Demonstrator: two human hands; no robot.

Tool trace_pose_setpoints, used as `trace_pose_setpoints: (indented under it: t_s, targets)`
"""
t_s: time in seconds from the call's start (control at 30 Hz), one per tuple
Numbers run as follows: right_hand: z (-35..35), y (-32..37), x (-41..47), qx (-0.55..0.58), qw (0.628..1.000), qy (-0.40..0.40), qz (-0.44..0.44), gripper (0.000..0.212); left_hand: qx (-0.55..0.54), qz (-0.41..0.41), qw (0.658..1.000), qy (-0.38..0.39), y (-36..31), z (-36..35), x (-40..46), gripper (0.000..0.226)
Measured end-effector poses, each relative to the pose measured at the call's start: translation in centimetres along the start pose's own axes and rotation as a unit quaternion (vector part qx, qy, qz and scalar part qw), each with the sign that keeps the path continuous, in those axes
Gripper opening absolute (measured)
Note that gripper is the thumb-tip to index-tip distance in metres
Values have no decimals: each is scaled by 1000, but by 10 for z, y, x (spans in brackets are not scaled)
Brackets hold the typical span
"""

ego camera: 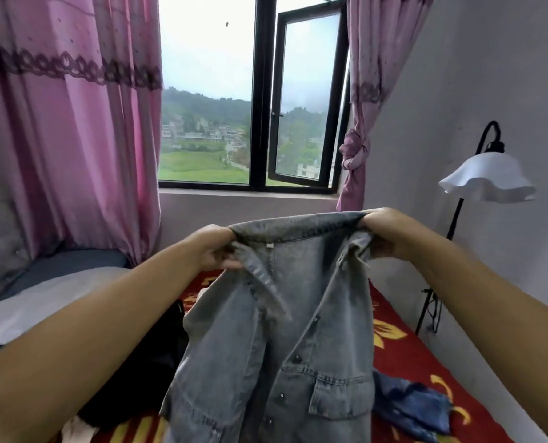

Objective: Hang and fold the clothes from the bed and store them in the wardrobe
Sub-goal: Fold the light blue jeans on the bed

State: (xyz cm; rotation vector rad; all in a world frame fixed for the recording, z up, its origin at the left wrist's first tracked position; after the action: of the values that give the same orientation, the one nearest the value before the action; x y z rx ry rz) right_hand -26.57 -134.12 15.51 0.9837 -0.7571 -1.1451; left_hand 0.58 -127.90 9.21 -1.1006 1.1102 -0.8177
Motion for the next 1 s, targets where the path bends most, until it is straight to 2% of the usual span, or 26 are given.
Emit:
trace_pose_setpoints:
  t_s: [0.07, 0.1, 0.17, 0.2, 0.23, 0.27, 0.3, 0.33, 0.37, 0.43, 0.5, 0.57, 0.6, 0.7, 0.77, 0.8, 0.87, 0.93, 1.0]
  targets:
    - [-10, -4, 0, 102, 993, 52, -5, 17, -113, -25, 993, 6, -10, 2, -3, 15]
    - [-11, -2, 0, 119, 990, 80, 10, 17, -121, -58, 991, -5, -17, 8, -4, 10]
    - [-12, 7, -4, 93, 984, 139, 53, 35, -11, -149, 988, -49, -31, 27, -9, 19]
    - [-13, 10, -5, 47, 983, 158, 79, 39, 98, -195, 973, -78, -36, 36, -14, 27]
    - [-14, 14, -6, -13, 981, 156, 113, 37, 213, -241, 939, -120, -42, 42, -21, 31]
    - [-13, 19, -6, -83, 977, 122, 155, 32, 306, -291, 891, -165, -48, 46, -28, 30]
    - [-10, 26, -6, -153, 967, 57, 196, 24, 363, -339, 844, -201, -52, 48, -35, 26]
    - [-6, 33, -7, -209, 949, -21, 234, 18, 386, -375, 813, -225, -54, 50, -41, 21]
    - [-3, 39, -8, -244, 930, -85, 261, 14, 389, -400, 794, -243, -55, 53, -45, 16]
    - [-5, 47, -11, -247, 911, -142, 298, 13, 381, -417, 774, -287, -57, 60, -52, 14]
    - [-6, 58, -18, -289, 878, -188, 333, 9, 390, -410, 760, -319, -62, 68, -55, 5]
    - [-3, 69, -22, -330, 842, -222, 364, 10, 414, -400, 749, -330, -69, 73, -58, 12]
    - [-1, 71, -22, -306, 850, -207, 375, 9, 417, -399, 751, -322, -71, 73, -59, 14]
    - [-3, 66, -18, -98, 919, -87, 371, 10, 368, -427, 780, -273, -76, 70, -61, 17]
    - [-3, 63, -15, -55, 925, -81, 368, 18, 314, -451, 799, -242, -79, 69, -65, 19]
    - [-3, 64, -15, -85, 915, -101, 381, 20, 322, -459, 795, -233, -80, 68, -66, 19]
    - [-7, 65, -14, -204, 879, -139, 407, 21, 404, -448, 769, -212, -79, 65, -60, 22]
    - [-14, 63, -8, -318, 842, -154, 407, 22, 495, -388, 754, -188, -71, 61, -45, 28]
    - [-21, 58, -1, -381, 825, -164, 384, 24, 510, -315, 781, -176, -63, 58, -30, 29]
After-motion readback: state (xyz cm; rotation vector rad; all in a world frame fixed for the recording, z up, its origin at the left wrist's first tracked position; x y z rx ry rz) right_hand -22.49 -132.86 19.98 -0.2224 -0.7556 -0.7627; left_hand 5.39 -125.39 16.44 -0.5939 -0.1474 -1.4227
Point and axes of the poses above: each hand's wrist, its own x-axis towards the middle knuckle, its own z-axis out of the back of the hand, y = z × x, the point moved 8 cm from there along x, towards the middle knuckle, and after that the axes turned 2 degrees about z, right-handed, at the moved point
